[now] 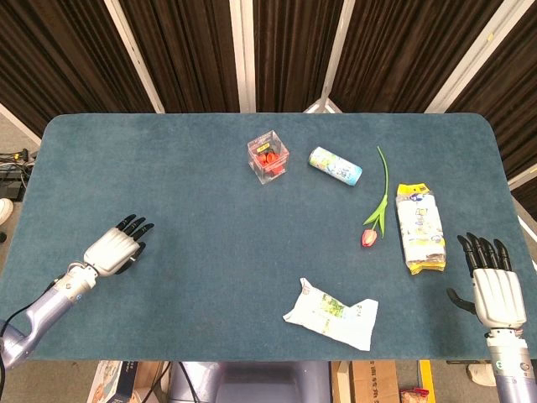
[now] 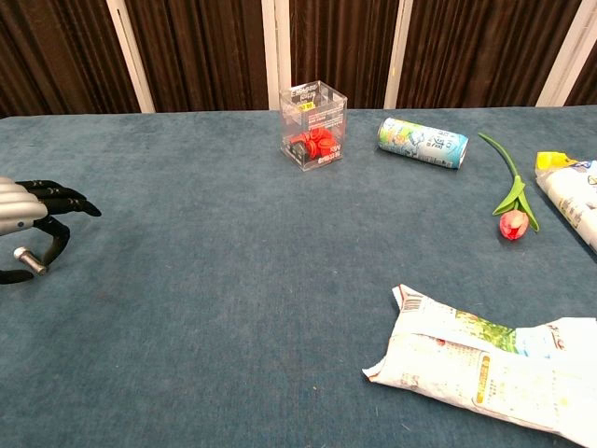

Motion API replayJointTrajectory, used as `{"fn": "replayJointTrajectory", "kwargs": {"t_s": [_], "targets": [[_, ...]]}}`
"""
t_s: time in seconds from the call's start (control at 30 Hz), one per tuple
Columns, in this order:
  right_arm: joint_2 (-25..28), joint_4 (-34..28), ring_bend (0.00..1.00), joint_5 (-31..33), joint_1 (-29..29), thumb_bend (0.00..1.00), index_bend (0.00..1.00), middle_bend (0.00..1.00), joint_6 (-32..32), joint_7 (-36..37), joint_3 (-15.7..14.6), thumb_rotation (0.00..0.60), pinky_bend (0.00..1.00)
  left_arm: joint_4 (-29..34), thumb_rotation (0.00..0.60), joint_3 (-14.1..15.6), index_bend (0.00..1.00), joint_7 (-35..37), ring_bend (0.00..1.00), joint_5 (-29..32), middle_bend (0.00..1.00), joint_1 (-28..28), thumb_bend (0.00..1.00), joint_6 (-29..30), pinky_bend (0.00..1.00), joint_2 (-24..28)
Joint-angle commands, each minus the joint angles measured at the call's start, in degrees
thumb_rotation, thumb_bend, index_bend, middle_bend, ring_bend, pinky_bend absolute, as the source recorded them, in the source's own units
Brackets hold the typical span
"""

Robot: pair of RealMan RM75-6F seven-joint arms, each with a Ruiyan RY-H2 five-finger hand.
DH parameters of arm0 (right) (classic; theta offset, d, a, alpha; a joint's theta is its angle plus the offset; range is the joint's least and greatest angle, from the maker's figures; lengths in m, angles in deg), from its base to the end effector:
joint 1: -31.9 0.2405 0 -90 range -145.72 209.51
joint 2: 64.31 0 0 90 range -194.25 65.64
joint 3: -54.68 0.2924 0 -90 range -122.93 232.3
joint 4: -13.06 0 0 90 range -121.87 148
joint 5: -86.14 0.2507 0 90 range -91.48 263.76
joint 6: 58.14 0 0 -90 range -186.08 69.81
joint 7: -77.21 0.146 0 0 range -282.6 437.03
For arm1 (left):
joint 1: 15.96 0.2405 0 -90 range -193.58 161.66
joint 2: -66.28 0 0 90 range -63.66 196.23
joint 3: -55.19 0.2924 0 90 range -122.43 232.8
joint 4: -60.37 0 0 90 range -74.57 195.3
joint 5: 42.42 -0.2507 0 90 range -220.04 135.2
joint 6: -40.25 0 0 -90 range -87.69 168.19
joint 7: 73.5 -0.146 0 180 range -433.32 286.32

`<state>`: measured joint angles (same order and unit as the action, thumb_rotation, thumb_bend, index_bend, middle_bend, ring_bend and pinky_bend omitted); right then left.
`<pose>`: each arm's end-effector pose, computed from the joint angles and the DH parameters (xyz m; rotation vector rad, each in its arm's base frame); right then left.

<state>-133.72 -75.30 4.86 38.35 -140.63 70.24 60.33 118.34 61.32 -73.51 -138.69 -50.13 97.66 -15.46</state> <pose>-0.3692 -0.2117 0.1163 1.3564 -0.8536 0.8168 -0.3574 0.3526 0.0113 -2.1502 -0.5198 -0.5420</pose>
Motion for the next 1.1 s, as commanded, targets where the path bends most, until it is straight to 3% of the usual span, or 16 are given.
{"fn": "replayJointTrajectory", "kwargs": {"t_s": [0.03,1.1], "targets": [[0.0,0.0,0.1,0.0,0.0,0.19,0.11,0.1,0.0,0.0,0.0,0.6,0.03,-0.3,0.6,0.1,0.55,-0.6,0.02,0.0,0.07,0.0,0.45,0.0,0.05,-0.3],[0.1,-0.1,0.1,-0.2,0.2,0.19,0.11,0.1,0.4,0.7,-0.1,0.6,0.03,0.3,0.6,0.5,0.55,-4.0,0.02,0.5,0.07,-0.2,0.48,0.5,0.05,-0.8]]}}
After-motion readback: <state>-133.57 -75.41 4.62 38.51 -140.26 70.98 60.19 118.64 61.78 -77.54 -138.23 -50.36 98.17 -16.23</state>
